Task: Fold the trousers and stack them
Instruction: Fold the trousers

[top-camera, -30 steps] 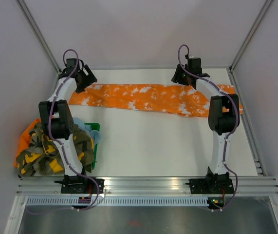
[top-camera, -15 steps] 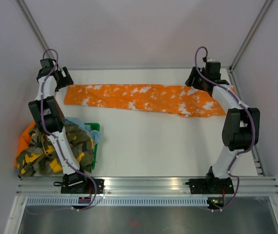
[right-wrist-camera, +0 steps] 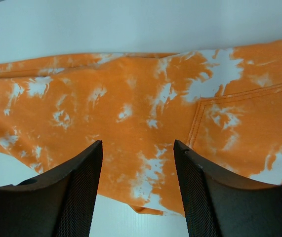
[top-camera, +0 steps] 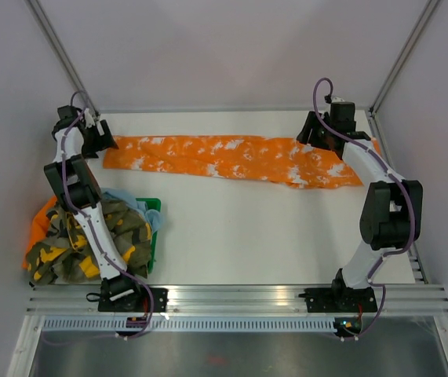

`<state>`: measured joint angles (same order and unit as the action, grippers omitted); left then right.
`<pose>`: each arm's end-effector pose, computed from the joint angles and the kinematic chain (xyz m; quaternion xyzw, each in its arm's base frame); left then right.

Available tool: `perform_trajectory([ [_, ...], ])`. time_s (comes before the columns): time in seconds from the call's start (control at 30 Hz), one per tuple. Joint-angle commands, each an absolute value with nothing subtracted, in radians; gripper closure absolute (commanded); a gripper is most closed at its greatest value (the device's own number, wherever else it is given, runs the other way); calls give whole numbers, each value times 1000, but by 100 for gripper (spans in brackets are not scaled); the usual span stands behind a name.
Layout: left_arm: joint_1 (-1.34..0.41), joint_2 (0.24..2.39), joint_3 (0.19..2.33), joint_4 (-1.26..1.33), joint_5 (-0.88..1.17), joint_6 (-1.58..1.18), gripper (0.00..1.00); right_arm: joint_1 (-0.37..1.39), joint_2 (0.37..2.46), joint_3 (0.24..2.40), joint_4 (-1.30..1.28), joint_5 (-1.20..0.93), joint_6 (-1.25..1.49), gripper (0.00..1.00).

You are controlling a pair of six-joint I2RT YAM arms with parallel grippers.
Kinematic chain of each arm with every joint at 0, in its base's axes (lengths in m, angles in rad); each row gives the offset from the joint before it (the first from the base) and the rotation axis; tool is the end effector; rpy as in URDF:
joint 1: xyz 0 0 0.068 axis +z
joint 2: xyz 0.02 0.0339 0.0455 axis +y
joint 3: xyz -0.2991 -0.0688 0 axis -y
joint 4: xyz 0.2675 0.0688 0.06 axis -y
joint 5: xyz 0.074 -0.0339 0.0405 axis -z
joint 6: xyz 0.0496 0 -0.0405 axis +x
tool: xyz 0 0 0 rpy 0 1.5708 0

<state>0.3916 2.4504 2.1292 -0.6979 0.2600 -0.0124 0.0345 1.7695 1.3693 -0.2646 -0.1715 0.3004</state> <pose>0.5475 0.2123 0.1728 -0.1568 0.9418 -0.0716 0.2887 0.4449 0.0238 0.2820 0.0816 0.8929 0.1486 0.4171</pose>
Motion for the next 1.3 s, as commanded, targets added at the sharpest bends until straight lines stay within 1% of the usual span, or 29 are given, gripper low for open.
perform_trajectory([
  [0.0, 429, 2517, 2172, -755, 420, -46, 5, 37, 1712, 1364, -230, -192, 333, 34],
  [0.2, 426, 2531, 2177, -787, 420, -8, 6, 38, 1704, 1359, -233, -172, 331, 34],
  [0.43, 413, 2553, 2217, -847, 402, 49, 16, 38, 1703, 1367, -250, -153, 324, 34],
  [0.5, 407, 2553, 2221, -851, 379, 57, 19, 38, 1701, 1370, -253, -152, 321, 34],
  [0.53, 399, 2556, 2224, -857, 359, 69, 23, 38, 1701, 1371, -258, -150, 318, 34],
  [0.6, 385, 2557, 2229, -871, 331, 89, 25, 38, 1700, 1376, -268, -147, 313, 34],
  [0.7, 353, 2562, 2229, -881, 261, 129, 34, 38, 1701, 1391, -290, -126, 299, 34],
  [0.73, 347, 2565, 2230, -881, 249, 133, 42, 38, 1701, 1396, -296, -121, 296, 34],
  [0.87, 328, 2586, 2249, -888, 207, 138, 59, 38, 1692, 1399, -295, -114, 291, 34],
  [1.0, 328, 2586, 2241, -870, 209, 129, 98, 38, 1686, 1399, -314, -97, 276, 34],
  [1.17, 330, 2530, 2224, -850, 193, 120, 98, 38, 1681, 1378, -318, -104, 290, 34],
  [1.27, 330, 2436, 2200, -812, 196, 118, 98, 41, 1684, 1347, -302, -138, 299, 34],
])
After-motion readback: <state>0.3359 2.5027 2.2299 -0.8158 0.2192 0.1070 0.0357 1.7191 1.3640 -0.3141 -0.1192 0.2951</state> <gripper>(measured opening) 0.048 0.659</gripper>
